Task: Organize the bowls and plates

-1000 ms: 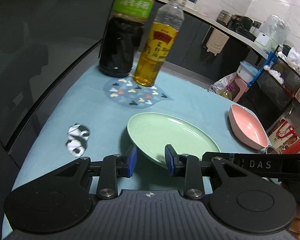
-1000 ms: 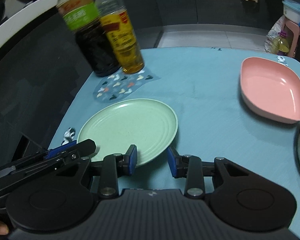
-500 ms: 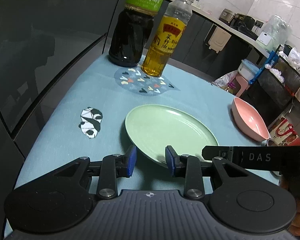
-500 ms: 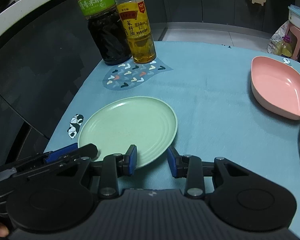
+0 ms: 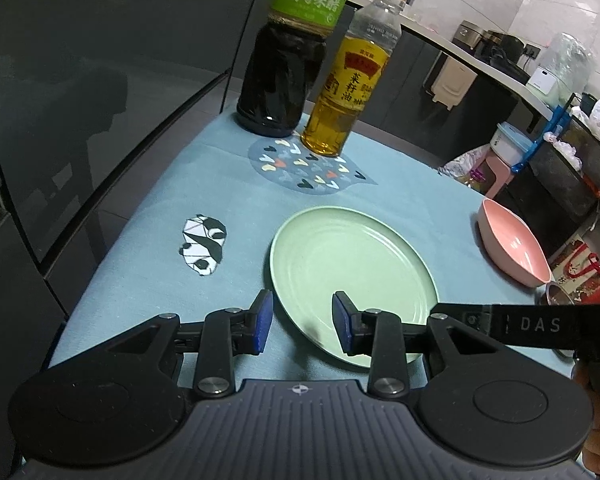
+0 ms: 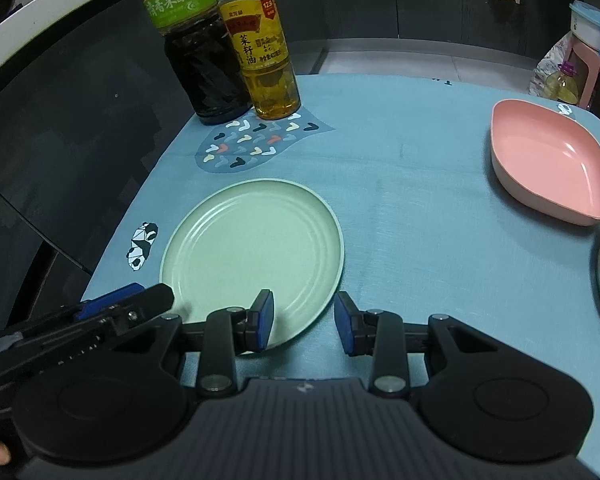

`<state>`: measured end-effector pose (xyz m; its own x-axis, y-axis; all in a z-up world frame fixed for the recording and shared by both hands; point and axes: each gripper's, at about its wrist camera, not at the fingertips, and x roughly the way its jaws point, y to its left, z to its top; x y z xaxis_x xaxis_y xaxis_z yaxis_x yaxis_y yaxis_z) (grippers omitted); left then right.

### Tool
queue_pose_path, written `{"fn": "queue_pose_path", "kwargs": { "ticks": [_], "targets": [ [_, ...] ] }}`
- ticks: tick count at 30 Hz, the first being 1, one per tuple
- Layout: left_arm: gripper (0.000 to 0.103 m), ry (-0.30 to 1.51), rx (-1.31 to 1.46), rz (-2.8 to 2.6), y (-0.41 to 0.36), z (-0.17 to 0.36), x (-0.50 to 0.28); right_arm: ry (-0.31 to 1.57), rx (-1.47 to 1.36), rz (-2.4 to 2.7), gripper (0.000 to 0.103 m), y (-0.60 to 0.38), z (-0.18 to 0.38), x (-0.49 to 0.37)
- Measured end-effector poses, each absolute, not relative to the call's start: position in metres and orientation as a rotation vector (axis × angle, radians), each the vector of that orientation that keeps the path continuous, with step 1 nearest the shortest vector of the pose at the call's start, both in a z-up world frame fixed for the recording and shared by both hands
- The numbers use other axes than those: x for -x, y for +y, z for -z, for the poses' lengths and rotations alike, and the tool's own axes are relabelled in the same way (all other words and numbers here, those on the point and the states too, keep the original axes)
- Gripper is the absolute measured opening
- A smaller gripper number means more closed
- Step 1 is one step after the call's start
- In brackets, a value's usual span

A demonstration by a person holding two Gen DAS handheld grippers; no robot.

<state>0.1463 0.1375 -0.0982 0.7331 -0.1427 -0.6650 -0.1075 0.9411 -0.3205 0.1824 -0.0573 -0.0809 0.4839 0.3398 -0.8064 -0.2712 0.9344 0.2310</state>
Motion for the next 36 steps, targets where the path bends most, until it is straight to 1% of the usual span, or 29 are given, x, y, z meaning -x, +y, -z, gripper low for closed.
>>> {"fn": "queue_pose_path", "kwargs": {
  "ticks": [15, 23, 26, 36],
  "targets": [
    [0.033, 0.734, 0.288, 0.051, 0.103, 0.074, -0.149, 0.969, -0.154, -0.33, 0.023, -0.102, 0.071, -0.179],
    [0.033, 0.744, 0.219, 0.088, 0.064, 0.062, -0.155, 0.93, -0.24, -0.286, 0.023, -0.147, 0.065, -0.185],
    [0.038, 0.744, 0.193, 0.097, 0.047, 0.056, -0.158, 0.888, -0.271, -0.267, 0.024, -0.166, 0.057, -0.187],
    [0.038, 0.733, 0.126, 0.112, -0.004, 0.038, -0.168, 0.839, -0.337, -0.246, 0.025, -0.21, 0.053, -0.198]
  ]
}}
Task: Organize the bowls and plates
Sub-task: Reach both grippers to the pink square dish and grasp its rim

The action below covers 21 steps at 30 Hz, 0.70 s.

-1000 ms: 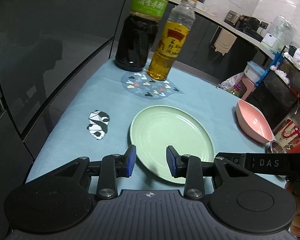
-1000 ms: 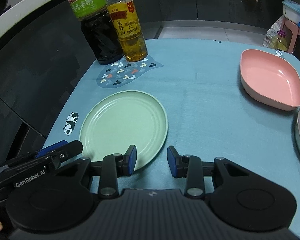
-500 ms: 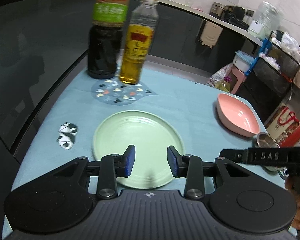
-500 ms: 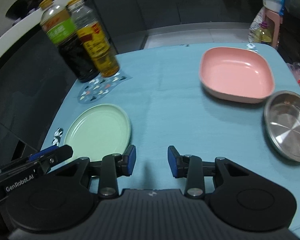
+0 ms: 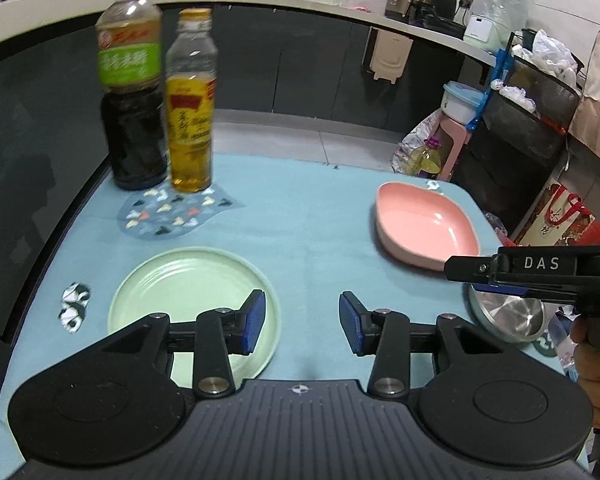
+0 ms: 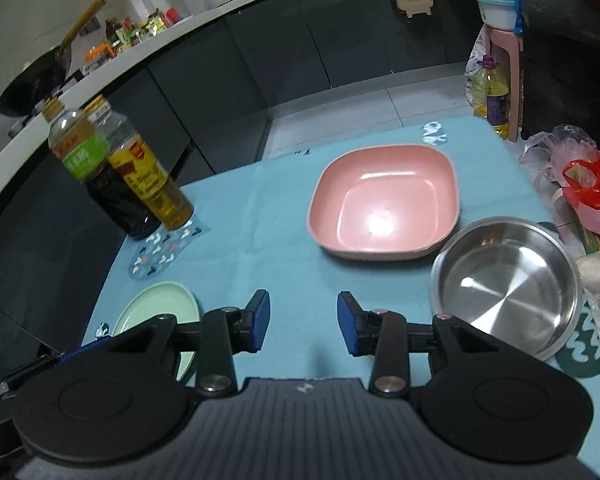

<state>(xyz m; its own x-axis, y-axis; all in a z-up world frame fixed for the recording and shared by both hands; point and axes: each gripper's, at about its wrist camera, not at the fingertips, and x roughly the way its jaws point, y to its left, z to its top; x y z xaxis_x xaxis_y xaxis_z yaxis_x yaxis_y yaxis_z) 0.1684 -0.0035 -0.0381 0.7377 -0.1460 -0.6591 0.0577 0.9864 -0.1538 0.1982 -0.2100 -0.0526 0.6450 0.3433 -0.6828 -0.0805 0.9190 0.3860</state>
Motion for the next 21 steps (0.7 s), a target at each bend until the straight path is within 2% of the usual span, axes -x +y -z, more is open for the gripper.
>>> {"fn": "queue_pose_path", "kwargs": {
  "ticks": [11, 21],
  "targets": [
    [0.042, 0.72, 0.142, 0.173, -0.056, 0.028, -0.204, 0.787, -0.441, -0.171, 0.028, -0.262, 0.047, -0.222],
    [0.042, 0.737, 0.11, 0.159, -0.087, 0.05, -0.254, 0.827, -0.449, -0.079, 0.029, -0.283, 0.065, -0.259]
  ]
}}
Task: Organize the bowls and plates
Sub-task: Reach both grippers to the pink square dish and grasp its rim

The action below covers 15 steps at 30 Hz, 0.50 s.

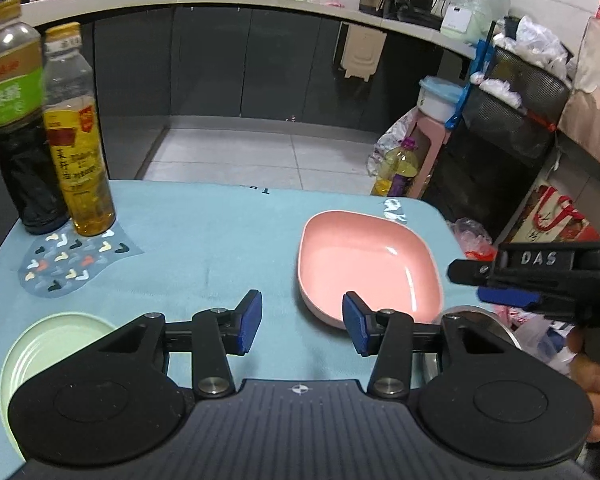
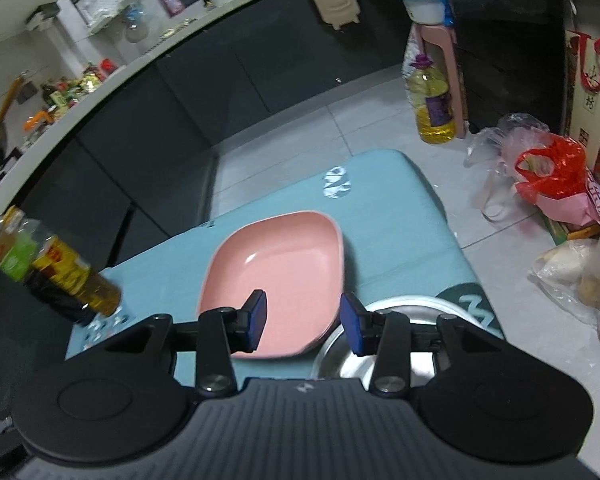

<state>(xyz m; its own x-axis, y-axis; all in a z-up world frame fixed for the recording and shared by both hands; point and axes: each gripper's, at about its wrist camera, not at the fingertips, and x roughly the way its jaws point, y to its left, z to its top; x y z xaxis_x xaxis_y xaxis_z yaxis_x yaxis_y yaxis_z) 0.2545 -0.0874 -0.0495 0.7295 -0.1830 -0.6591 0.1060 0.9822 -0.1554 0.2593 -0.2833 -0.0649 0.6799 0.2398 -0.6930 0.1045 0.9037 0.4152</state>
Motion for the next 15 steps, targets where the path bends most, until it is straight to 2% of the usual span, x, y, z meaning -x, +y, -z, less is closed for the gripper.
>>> {"fn": "queue_pose_path", "kwargs": {
  "ticks": [15],
  "targets": [
    [0.042, 0.817, 0.132, 0.129, -0.103, 0.085, -0.304, 0.914, -0.486, -0.032, 0.029, -0.289, 0.095, -0.295]
  ]
}}
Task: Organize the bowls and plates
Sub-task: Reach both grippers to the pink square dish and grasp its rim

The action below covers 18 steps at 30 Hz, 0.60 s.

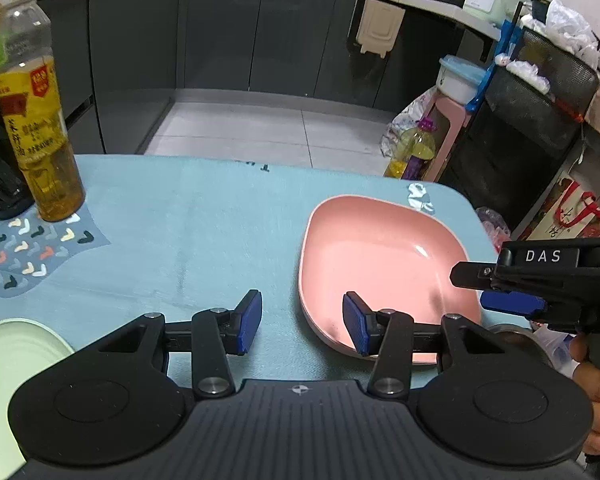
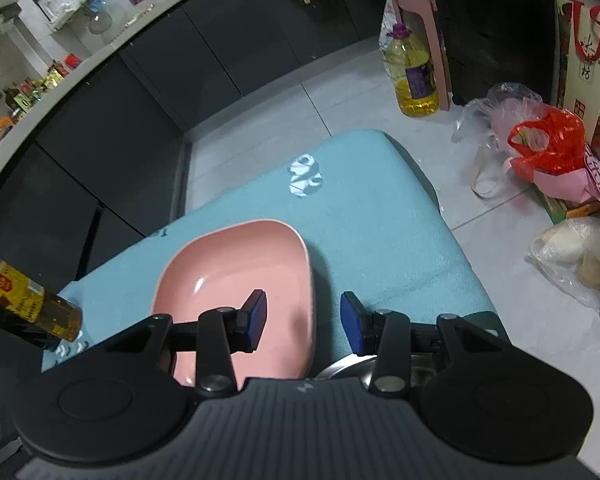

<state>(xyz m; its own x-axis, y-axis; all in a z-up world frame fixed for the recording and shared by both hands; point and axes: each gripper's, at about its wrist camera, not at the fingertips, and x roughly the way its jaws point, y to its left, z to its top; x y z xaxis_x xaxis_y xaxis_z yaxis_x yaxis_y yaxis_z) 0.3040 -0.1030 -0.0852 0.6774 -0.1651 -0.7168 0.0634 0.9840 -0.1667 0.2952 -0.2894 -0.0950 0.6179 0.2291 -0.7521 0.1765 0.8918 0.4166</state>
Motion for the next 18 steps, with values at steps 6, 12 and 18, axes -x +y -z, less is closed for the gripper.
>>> {"fn": "queue_pose_path", "kwargs": {
  "ticks": [6, 12, 18],
  "targets": [
    [0.042, 0.838, 0.125, 0.123, -0.108, 0.094, -0.312, 0.93, -0.493, -0.013, 0.029, -0.291, 0.099, -0.299],
    [0.041, 0.855, 0.132, 0.112, -0.105, 0.101, -0.318, 0.931, -0.472, -0.003, 0.025, -0.286, 0.101, -0.3],
    [0.023, 0.91, 0.189, 0.152, -0.1, 0.106, -0.326, 0.931, -0.448, -0.031, 0.006, -0.283, 0.102, -0.301]
  ]
}}
